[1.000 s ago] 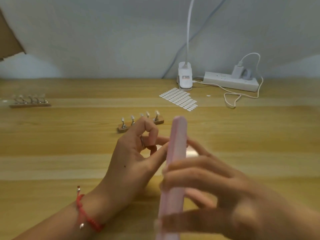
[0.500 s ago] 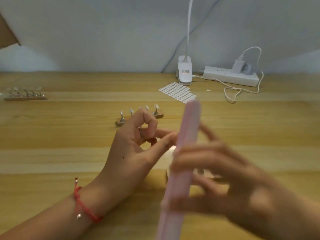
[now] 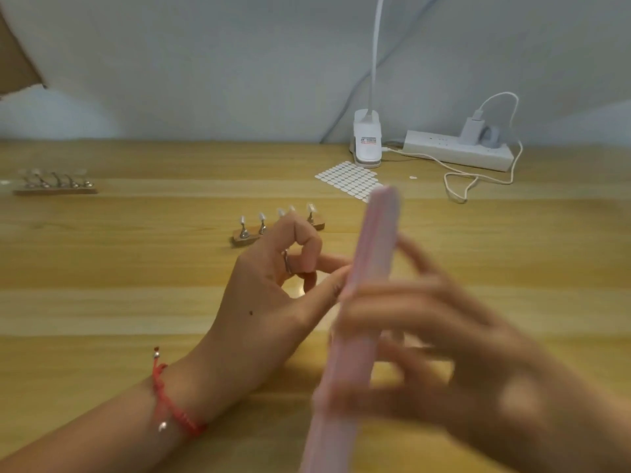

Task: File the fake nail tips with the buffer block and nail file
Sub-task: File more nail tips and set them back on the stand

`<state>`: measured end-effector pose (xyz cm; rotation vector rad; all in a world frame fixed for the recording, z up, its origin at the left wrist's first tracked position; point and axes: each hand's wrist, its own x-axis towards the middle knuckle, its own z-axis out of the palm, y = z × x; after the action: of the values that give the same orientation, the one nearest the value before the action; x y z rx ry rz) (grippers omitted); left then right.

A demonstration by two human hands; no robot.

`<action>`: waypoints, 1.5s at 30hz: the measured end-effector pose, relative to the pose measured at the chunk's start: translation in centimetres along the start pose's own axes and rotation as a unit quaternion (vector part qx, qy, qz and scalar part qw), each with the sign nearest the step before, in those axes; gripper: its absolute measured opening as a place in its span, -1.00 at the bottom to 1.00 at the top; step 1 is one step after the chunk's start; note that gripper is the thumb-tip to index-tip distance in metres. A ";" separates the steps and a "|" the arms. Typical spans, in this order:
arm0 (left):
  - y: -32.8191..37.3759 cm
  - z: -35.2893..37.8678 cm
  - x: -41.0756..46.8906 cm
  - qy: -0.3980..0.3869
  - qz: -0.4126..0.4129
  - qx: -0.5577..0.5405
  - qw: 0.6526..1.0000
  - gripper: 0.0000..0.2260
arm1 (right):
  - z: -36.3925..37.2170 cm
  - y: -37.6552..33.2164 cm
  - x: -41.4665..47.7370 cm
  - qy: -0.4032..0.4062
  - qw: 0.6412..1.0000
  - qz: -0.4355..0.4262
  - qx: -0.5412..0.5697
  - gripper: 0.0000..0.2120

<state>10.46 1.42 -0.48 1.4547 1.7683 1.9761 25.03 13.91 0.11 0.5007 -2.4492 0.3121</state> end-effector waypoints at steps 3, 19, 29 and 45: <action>0.0 0.5 -0.3 -0.025 0.028 0.051 0.998 -0.66 | -3.3 3.6 1.0 0.105 0.975 0.144 -0.132 -0.65; -0.4 0.6 -0.4 -0.033 0.053 0.074 0.995 -0.70 | -4.2 5.5 0.2 0.137 0.964 0.165 -0.157 -0.57; -0.5 0.2 0.0 0.021 0.026 0.041 0.999 -0.63 | -2.0 4.2 0.1 0.063 0.982 0.153 -0.087 -0.60; -0.3 0.3 -0.1 0.030 0.022 0.038 0.999 -0.62 | -0.2 0.4 0.4 0.028 0.999 0.004 -0.026 -0.68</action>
<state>10.57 1.63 -0.84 1.4841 1.8703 2.0162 24.69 14.27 0.47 0.4547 -2.3981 0.2622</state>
